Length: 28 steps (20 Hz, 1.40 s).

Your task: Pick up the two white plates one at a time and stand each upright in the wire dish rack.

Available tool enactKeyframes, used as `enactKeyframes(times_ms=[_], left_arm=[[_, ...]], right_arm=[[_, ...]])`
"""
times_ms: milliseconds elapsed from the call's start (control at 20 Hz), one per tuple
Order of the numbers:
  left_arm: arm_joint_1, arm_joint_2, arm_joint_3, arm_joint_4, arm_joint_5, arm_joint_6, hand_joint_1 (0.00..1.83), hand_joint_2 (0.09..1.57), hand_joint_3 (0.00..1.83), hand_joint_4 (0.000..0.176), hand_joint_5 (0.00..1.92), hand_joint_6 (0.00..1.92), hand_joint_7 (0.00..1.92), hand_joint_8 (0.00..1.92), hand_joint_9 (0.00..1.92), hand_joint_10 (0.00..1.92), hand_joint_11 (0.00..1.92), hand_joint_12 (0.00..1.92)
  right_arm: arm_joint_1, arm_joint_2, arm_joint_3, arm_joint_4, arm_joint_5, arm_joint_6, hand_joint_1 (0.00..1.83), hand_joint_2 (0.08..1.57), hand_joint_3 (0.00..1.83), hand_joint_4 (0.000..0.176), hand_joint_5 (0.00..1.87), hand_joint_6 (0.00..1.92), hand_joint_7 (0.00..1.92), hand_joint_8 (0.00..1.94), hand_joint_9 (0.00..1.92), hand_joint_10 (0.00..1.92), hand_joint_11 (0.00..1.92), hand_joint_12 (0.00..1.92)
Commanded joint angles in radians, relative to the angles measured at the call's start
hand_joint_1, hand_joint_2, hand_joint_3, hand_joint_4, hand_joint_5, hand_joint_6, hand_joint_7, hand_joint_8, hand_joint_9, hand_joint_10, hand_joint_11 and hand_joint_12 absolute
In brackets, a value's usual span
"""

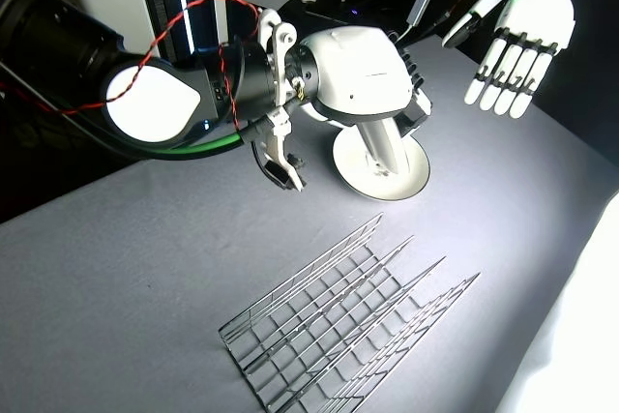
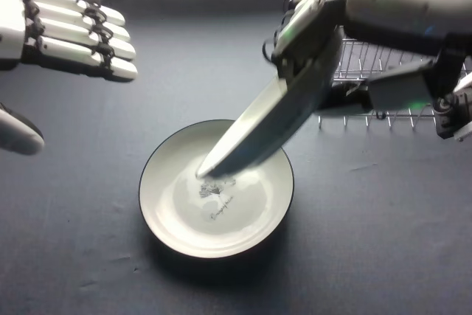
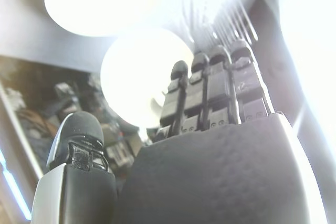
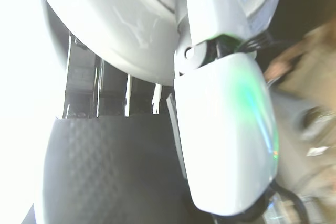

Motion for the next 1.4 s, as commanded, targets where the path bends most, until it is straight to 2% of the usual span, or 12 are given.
enactKeyframes(times_ms=[0, 100, 150, 250, 300, 400, 800, 900, 1100, 1150, 1200, 1350], left_arm=[[-0.008, 0.014, 0.009, -0.087, -0.009, 0.002, 0.0, 1.22, 0.0, 0.0, 0.08, 0.0, 0.05, 0.0, 0.02, 0.0, 0.0, 0.0], [-0.006, 0.013, 0.012, -0.087, -0.008, 0.015, 0.0, 1.22, 0.0, 0.0, 0.07, 0.0, 0.03, 0.0, 0.0, 0.0, 0.0, 0.0], [-0.004, 0.012, 0.011, -0.087, -0.006, 0.023, 0.0, 1.22, 0.0, 0.0, 0.06, 0.0, 0.03, 0.0, 0.0, 0.0, 0.0, 0.0], [0.002, 0.011, 0.006, -0.087, -0.002, 0.036, 0.0, 1.22, 0.0, 0.0, 0.06, 0.0, 0.04, 0.0, 0.0, 0.0, 0.0, 0.0], [0.008, 0.009, 0.001, -0.087, -0.001, 0.042, 0.0, 1.22, 0.0, 0.0, 0.06, 0.0, 0.04, 0.0, 0.0, 0.0, 0.0, 0.0], [0.027, 0.007, -0.015, -0.087, -0.001, 0.072, 0.0, 1.21, 0.0, 0.0, 0.06, 0.0, 0.03, 0.0, 0.0, 0.0, 0.0, 0.0], [0.24, -0.047, -0.065, -0.179, 0.07, 0.146, 0.0, 1.21, 0.0, 0.0, 0.04, 0.01, 0.02, 0.01, 0.0, 0.0, 0.0, 0.0], [0.266, -0.049, -0.092, -0.185, 0.084, 0.162, 0.0, 1.21, 0.0, 0.0, 0.04, 0.01, 0.02, 0.01, 0.0, 0.0, 0.0, 0.0], [0.314, -0.058, -0.144, -0.19, 0.138, 0.174, 0.0, 1.21, 0.0, 0.0, 0.06, 0.01, 0.03, 0.01, 0.0, 0.0, 0.0, 0.0], [0.32, -0.062, -0.152, -0.19, 0.15, 0.174, 0.0, 1.21, 0.0, 0.0, 0.06, 0.01, 0.04, 0.01, 0.0, 0.0, 0.0, 0.0], [0.324, -0.065, -0.16, -0.19, 0.161, 0.174, 0.0, 1.21, 0.0, 0.0, 0.05, 0.0, 0.04, 0.01, 0.0, 0.0, 0.0, 0.0], [0.34, -0.073, -0.179, -0.19, 0.189, 0.174, 0.0, 1.22, 0.0, 0.0, 0.06, 0.01, 0.04, 0.01, 0.0, 0.0, 0.0, 0.0]], right_arm=[[0.025, 0.012, -0.011, 0.08, 0.099, 0.015, 1.38, 1.09, 0.0, 0.0, 1.02, 0.93, 1.07, 0.74, 0.94, 1.15, 0.66, 1.26], [0.041, 0.025, -0.028, 0.153, 0.055, 0.017, 1.38, 1.09, 0.0, 0.0, 1.02, 0.93, 1.05, 0.75, 0.94, 1.14, 0.68, 1.23], [0.048, 0.031, -0.034, 0.189, 0.025, 0.018, 1.38, 1.1, 0.0, 0.0, 0.99, 0.91, 1.02, 0.84, 0.93, 1.22, 0.69, 1.33], [0.064, 0.039, -0.035, 0.258, -0.028, 0.019, 1.38, 1.09, 0.0, 0.0, 1.03, 0.8, 1.04, 0.81, 0.96, 1.22, 0.7, 1.39], [0.072, 0.046, -0.034, 0.297, -0.053, 0.019, 1.38, 1.07, 0.0, 0.0, 1.03, 0.82, 1.08, 0.75, 0.99, 1.15, 0.71, 1.32], [0.084, 0.055, -0.034, 0.348, -0.082, 0.019, 1.38, 1.08, 0.0, 0.0, 1.01, 0.9, 1.06, 0.78, 0.95, 1.14, 0.68, 1.27], [0.143, 0.075, -0.012, 0.502, -0.169, 0.019, 1.38, 1.09, 0.0, 0.0, 1.0, 0.94, 1.07, 0.72, 0.94, 1.18, 0.67, 1.32], [0.153, 0.075, 0.008, 0.525, -0.18, 0.018, 1.37, 1.11, 0.0, 0.0, 0.97, 0.99, 1.02, 0.83, 0.88, 1.22, 0.63, 1.34], [0.16, 0.082, 0.054, 0.563, -0.195, 0.017, 1.37, 1.1, 0.0, 0.0, 0.99, 0.99, 1.04, 0.77, 0.9, 1.19, 0.66, 1.34], [0.159, 0.084, 0.062, 0.57, -0.198, 0.017, 1.26, 1.1, 0.0, 0.0, 1.0, 0.93, 1.06, 0.88, 0.96, 0.98, 0.71, 1.49], [0.159, 0.088, 0.072, 0.578, -0.2, 0.016, 1.35, 1.09, 0.0, 0.0, 0.99, 0.92, 1.05, 0.78, 0.95, 1.17, 0.69, 1.48], [0.163, 0.095, 0.09, 0.598, -0.206, 0.016, 1.37, 1.1, 0.0, 0.0, 0.97, 1.0, 1.03, 0.77, 0.92, 1.22, 0.66, 1.41]])
